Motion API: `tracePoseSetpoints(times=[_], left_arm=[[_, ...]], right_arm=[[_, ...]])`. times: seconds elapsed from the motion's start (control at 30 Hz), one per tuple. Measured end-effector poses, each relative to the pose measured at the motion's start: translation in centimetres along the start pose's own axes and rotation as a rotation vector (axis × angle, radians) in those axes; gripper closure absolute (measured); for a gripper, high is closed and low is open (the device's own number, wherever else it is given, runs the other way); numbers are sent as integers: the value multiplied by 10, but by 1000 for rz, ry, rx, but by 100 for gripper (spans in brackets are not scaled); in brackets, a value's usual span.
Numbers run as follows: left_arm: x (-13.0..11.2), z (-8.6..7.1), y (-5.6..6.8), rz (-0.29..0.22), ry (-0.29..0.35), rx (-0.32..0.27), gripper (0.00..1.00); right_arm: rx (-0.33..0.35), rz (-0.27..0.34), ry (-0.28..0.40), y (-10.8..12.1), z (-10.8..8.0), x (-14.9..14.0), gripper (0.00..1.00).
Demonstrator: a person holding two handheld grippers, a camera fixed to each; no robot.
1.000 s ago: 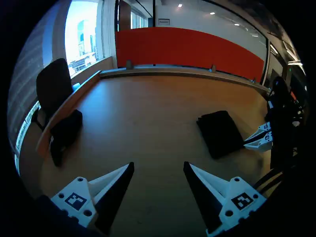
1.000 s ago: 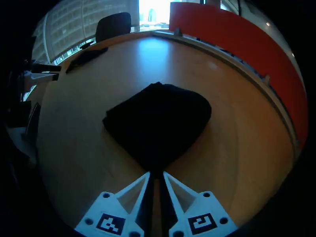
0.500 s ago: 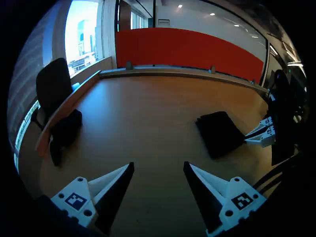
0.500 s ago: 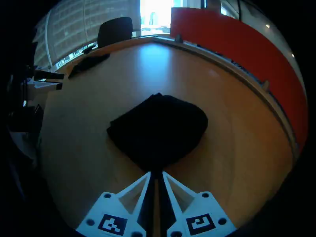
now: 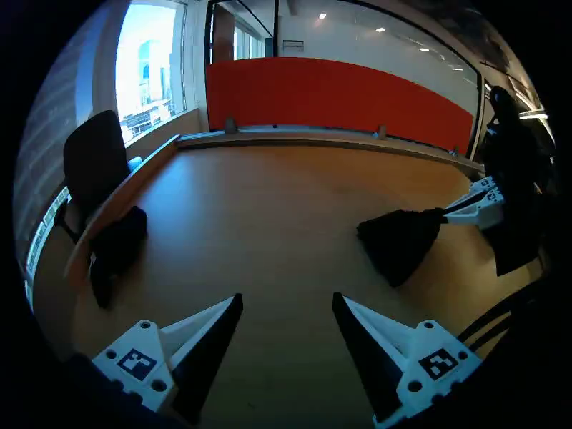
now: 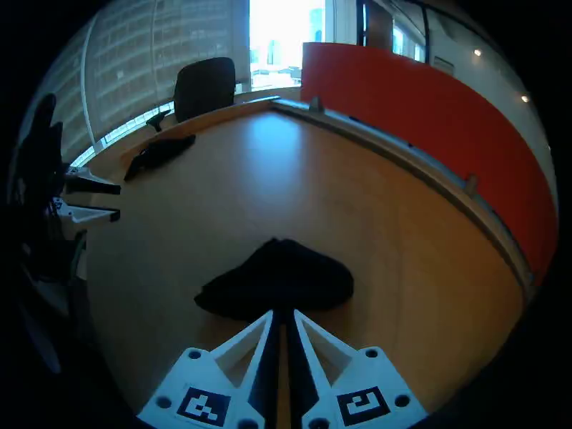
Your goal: Fold towel
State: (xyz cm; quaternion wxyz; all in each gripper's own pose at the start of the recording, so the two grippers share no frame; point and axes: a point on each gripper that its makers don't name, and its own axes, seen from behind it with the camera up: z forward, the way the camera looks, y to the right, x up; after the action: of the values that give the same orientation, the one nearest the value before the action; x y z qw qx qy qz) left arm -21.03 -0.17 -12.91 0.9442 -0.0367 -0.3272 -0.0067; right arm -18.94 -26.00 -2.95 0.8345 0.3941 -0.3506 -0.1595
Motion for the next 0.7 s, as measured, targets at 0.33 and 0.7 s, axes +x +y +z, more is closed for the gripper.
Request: tracePoseSetpoints(times=[0.33, 0.7], left_arm=[[8, -5, -4, -3, 17, 1, 7], [16, -6, -3, 6, 33, -7, 7]], right_arm=[[-9, -9, 62, 11, -27, 59, 95], [-42, -25, 90, 24, -54, 82, 95]])
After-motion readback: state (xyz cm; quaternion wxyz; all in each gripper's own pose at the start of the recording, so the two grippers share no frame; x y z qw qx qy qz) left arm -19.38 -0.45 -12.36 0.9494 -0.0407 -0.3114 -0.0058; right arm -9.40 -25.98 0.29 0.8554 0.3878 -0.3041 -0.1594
